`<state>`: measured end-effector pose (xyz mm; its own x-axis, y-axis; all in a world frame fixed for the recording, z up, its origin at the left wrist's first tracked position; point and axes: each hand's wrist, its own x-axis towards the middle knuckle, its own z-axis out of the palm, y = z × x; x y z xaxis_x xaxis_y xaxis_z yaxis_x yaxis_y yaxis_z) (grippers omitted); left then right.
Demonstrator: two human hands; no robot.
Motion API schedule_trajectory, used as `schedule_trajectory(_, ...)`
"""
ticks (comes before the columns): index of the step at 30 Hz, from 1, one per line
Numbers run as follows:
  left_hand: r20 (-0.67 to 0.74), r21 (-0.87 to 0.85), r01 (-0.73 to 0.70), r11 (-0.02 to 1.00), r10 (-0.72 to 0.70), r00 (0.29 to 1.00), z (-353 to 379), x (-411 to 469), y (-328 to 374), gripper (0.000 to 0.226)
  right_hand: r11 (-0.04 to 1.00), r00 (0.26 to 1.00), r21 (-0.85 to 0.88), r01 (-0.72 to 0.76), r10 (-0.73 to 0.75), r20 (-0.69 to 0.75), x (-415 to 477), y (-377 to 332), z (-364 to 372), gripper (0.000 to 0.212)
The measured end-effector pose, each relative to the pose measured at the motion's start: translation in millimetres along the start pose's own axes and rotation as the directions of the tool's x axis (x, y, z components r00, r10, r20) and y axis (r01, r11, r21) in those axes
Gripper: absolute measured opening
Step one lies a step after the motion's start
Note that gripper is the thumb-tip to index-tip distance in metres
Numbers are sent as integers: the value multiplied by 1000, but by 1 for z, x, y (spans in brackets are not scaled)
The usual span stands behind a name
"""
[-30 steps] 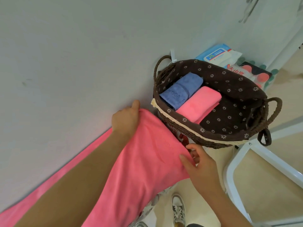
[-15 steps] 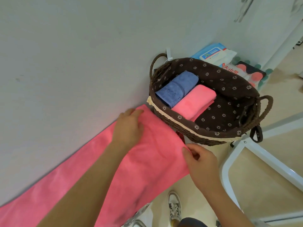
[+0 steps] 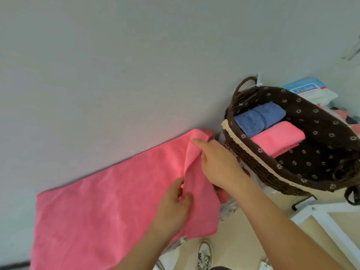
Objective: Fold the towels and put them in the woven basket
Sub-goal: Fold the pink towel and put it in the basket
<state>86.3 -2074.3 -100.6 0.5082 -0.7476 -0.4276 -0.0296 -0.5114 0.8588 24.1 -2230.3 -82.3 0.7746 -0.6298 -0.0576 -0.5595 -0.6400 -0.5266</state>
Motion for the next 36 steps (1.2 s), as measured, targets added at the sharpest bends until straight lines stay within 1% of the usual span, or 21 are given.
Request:
schedule_trajectory(2,26,60,-15,998,13,1000,-3,-8,-5,44,964,991,-261,58,-23,133,26,-5,6,63)
schedule_trajectory(4,2,120,-60,991,60,998,-4,-15,-8,46,912,972,-402,74,24,233,45,-7,12,61)
schedule_trajectory(6,-69,165,-93,982,106,992,-9,-20,-13,44,883,971,-466,53,63,230,53,-5,17,58)
schedule_trajectory(8,-139,184,-96,978,123,983,-15,-23,-18,38,869,986,-494,43,41,158,53,-3,22,56)
schedule_trajectory(9,-173,180,-95,979,126,977,-19,-24,-19,36,871,989,-488,53,21,145,51,-3,25,56)
schedule_trajectory(11,-238,122,-111,986,138,962,-29,-30,-22,31,896,985,-434,97,-23,171,47,-4,30,59)
schedule_trajectory(13,-292,16,-138,990,136,947,-41,-36,-22,26,931,977,-338,135,-69,200,45,-5,32,61)
schedule_trajectory(14,-299,-45,-146,988,126,946,-47,-40,-21,27,945,976,-287,155,-102,193,45,-6,32,59)
schedule_trajectory(16,-305,-135,-167,977,119,945,-57,-48,-20,31,956,979,-220,196,-178,98,45,-11,34,44)
schedule_trajectory(18,-311,-210,-196,958,125,942,-69,-58,-21,34,957,971,-185,222,-235,-51,44,-22,35,28)
schedule_trajectory(20,-309,-284,-203,937,112,945,-83,-71,-24,35,970,961,-121,213,-230,-156,44,-40,36,19)
schedule_trajectory(21,-309,-311,-196,930,96,946,-91,-78,-28,33,984,970,-36,172,-176,-171,46,-53,37,18)
schedule_trajectory(22,-309,-332,-188,925,82,947,-100,-85,-33,29,991,986,92,101,-87,-145,49,-68,37,21)
schedule_trajectory(23,-311,-345,-179,921,68,948,-109,-93,-39,24,970,997,242,20,-1,-79,53,-84,38,25)
schedule_trajectory(24,-317,-355,-169,919,52,947,-119,-101,-45,21,932,999,360,-42,46,-2,57,-100,40,27)
schedule_trajectory(25,-333,-363,-161,918,34,942,-129,-110,-52,19,907,997,415,-68,48,58,60,-116,44,28)
schedule_trajectory(28,-402,-382,-135,914,-33,915,-157,-133,-74,19,893,986,448,-43,-36,165,61,-169,58,28)
schedule_trajectory(32,-472,-423,-118,898,-108,875,-187,-163,-100,19,869,954,495,-25,-128,273,62,-236,89,20)
schedule_trajectory(34,-498,-471,-124,874,-147,855,-198,-175,-111,20,879,938,477,-7,-159,307,64,-265,111,15)
schedule_trajectory(36,-524,-496,-121,860,-186,831,-208,-183,-125,21,892,933,451,17,-176,313,64,-290,134,14)
